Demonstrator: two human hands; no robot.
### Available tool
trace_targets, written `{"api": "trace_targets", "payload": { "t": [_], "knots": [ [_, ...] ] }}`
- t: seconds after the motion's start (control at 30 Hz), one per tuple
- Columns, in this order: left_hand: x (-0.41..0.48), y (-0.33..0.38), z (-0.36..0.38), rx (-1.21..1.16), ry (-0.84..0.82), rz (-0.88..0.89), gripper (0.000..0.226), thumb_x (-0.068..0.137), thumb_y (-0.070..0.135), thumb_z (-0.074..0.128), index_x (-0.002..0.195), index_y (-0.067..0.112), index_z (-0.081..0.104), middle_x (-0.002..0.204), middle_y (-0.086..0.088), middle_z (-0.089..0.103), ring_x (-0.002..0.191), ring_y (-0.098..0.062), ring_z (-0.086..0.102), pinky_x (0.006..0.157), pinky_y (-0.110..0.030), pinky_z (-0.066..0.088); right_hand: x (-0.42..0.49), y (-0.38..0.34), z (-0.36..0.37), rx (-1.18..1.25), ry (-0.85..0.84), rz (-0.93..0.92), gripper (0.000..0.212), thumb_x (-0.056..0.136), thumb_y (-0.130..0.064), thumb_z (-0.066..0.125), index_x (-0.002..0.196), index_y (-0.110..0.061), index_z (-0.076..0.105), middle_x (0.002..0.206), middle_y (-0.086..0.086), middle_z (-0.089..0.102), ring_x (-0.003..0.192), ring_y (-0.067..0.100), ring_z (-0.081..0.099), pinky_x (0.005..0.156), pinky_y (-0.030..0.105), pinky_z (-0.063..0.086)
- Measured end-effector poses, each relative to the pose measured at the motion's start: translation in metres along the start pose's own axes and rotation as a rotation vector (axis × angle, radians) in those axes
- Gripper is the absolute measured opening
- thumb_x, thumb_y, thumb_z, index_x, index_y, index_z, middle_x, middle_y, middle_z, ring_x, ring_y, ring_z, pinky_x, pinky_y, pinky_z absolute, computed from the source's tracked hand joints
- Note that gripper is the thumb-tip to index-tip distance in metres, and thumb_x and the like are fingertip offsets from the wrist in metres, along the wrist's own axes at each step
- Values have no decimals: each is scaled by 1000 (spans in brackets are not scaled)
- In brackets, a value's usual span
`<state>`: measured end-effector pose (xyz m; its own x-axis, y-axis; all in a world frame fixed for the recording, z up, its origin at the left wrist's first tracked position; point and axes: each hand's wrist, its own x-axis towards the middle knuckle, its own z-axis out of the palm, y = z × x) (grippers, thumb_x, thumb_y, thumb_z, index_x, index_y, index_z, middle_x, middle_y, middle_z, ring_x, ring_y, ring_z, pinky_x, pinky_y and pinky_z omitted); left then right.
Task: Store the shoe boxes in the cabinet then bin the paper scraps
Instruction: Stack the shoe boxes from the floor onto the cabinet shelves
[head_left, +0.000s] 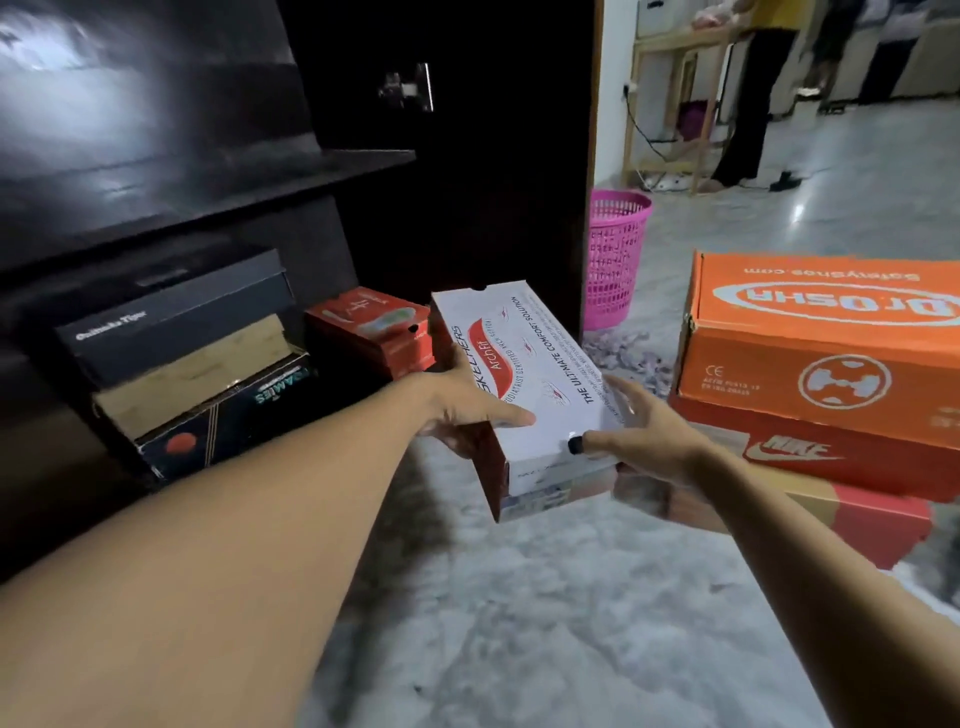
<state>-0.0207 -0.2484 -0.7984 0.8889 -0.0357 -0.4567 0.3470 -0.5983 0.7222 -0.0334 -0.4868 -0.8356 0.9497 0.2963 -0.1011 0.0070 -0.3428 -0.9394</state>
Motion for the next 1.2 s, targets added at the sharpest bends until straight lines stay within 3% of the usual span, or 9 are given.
{"api": "trace_targets", "payload": {
  "t": [0.1, 0.2, 0.33, 0.7, 0.83, 0.93, 1.03, 1.13, 1.2],
  "knots": [
    [14, 1, -27, -81, 50, -7, 102, 70, 39, 84, 150, 18, 23, 92, -5, 72, 63, -15, 72, 58, -32, 59, 38, -27, 4, -57, 15, -13, 98, 77, -15, 84, 156, -22, 25, 120, -1, 65, 63, 1, 68, 63, 28, 58],
    [32, 5, -56, -206, 127, 25, 112, 72, 34, 82, 151, 32, 2, 124, -6, 62, 87, -22, 71, 60, -35, 59, 78, -60, 10, -121, 18, 9, 89, 80, -13, 81, 153, -18, 31, 89, -10, 63, 50, -2, 63, 51, 16, 51],
    [49, 12, -99, -225, 253, 83, 120, 61, 53, 76, 151, 39, -1, 147, 2, 44, 128, -25, 49, 102, -36, 43, 140, -113, 20, -208, -1, 18, 88, 74, -22, 86, 148, -26, 39, 106, -1, 69, 66, 6, 70, 52, 25, 55],
    [94, 7, -148, -588, 462, 102, 58, 89, 21, 65, 139, 26, 36, 118, 4, 60, 97, -16, 59, 67, -28, 49, 252, -167, 47, -339, -150, 54, 79, 78, -24, 78, 146, -28, 40, 108, -1, 62, 95, 20, 66, 85, 48, 60],
    [124, -8, -151, -591, 515, 62, 64, 89, 24, 64, 143, 29, 29, 115, 7, 60, 83, -6, 58, 57, -23, 47, 288, -146, 59, -295, -182, 55, 72, 83, -18, 76, 145, -26, 41, 100, -4, 61, 80, 10, 64, 66, 29, 61],
    [149, -19, -156, -543, 551, 8, 82, 85, 29, 67, 151, 30, 18, 134, -1, 52, 109, -18, 58, 86, -39, 54, 319, -121, 72, -198, -144, 58, 70, 85, -11, 76, 146, -16, 42, 91, -6, 59, 70, 5, 61, 47, 11, 48],
    [171, -29, -165, -470, 550, -16, 87, 84, 34, 70, 153, 31, 18, 145, -2, 44, 127, -25, 49, 106, -46, 43, 349, -99, 84, -217, -72, 8, 70, 80, -14, 80, 142, -15, 48, 102, -2, 64, 71, -1, 59, 49, 9, 47],
    [186, -36, -166, -387, 537, 16, 89, 83, 36, 73, 154, 25, 20, 150, 0, 37, 138, -21, 38, 109, -25, 31, 366, -86, 92, -193, 47, -41, 62, 78, -16, 82, 134, -14, 55, 112, 2, 63, 73, 0, 57, 52, 6, 46],
    [194, -38, -163, -287, 561, 31, 88, 85, 31, 72, 154, 19, 20, 150, -4, 40, 138, -17, 38, 93, -12, 30, 372, -79, 99, -156, 120, -89, 66, 79, -22, 83, 137, -14, 53, 128, 6, 61, 92, 10, 62, 68, 8, 50]
  ]
}}
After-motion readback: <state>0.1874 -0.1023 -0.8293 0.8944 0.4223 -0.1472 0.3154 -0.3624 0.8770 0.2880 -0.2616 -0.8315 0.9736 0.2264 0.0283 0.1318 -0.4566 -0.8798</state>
